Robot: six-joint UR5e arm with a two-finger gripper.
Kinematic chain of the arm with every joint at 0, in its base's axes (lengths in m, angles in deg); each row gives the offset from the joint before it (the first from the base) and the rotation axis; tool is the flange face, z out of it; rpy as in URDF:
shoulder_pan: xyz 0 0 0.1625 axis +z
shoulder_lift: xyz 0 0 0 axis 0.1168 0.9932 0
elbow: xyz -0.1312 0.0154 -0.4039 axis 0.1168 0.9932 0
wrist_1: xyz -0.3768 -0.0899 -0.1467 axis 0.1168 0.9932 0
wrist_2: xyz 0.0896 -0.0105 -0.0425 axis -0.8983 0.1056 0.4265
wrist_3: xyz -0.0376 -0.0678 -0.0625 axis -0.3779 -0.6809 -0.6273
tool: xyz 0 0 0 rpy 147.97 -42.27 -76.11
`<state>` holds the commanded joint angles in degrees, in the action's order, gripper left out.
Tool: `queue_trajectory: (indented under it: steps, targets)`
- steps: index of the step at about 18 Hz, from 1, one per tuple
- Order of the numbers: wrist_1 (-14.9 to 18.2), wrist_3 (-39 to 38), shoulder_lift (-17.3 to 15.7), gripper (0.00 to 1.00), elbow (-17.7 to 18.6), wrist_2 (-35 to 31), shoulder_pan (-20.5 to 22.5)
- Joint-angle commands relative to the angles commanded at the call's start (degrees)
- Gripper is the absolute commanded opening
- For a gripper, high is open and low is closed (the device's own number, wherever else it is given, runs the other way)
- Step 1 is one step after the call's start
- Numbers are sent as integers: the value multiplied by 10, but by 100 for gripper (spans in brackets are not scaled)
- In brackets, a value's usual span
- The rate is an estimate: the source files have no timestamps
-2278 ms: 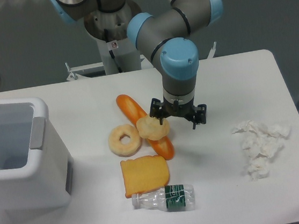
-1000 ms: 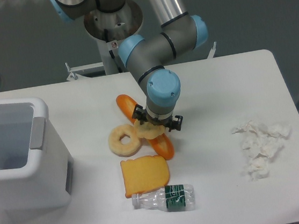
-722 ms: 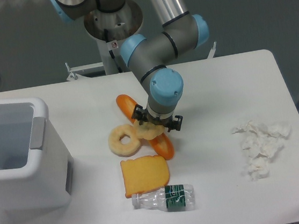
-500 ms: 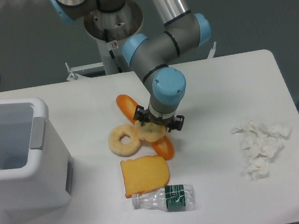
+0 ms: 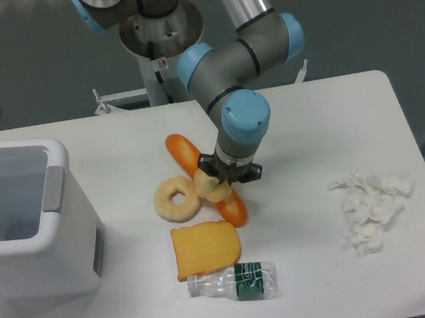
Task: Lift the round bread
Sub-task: 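Lift the held round bread up and away from the baguette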
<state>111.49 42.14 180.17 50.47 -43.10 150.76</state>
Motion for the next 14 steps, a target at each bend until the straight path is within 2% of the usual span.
queue_trajectory:
  steps: [2,5,9,14]
  targets:
    - [24,-2,-10,0,-24,1,3]
    - [21,-2,-24,0,-50,1,19]
    - [22,7,-22,0,-116,-3,53]
    - [22,117,6,0,-174,-12,77]
